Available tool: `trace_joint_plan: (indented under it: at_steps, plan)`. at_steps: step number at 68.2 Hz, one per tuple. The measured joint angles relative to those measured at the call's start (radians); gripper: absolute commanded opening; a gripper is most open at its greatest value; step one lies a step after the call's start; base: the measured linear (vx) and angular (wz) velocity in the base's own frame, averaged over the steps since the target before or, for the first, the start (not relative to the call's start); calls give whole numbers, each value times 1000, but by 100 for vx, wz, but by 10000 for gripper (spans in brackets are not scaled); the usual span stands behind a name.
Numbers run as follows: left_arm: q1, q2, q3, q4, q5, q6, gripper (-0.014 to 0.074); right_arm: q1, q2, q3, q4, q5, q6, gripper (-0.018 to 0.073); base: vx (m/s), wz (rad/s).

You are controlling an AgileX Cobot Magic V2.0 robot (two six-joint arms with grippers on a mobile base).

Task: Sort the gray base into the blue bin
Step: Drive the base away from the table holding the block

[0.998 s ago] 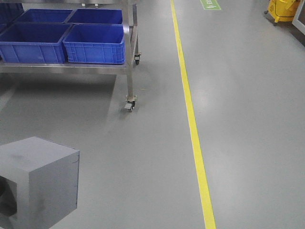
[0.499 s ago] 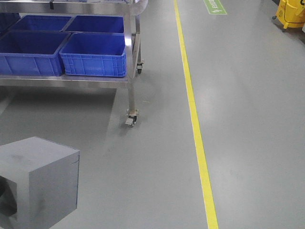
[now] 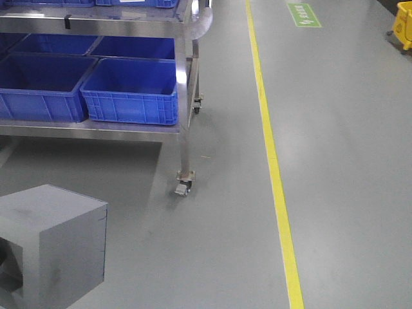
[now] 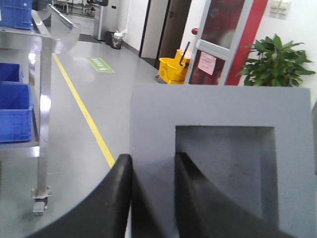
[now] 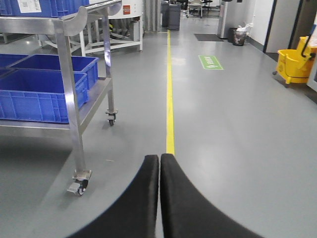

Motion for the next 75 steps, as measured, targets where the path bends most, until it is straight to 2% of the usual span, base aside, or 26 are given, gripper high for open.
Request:
trace_joint_plan:
  at_steps: [44,56,75]
  plan:
    - [0,0,0,0,0,0,-7,0,0,0,0,0,0,-5,37,24]
    - [0,0,0,0,0,0,-7,0,0,0,0,0,0,-5,30,75]
    - [0,0,0,0,0,0,-7,0,0,0,0,0,0,-5,29,113]
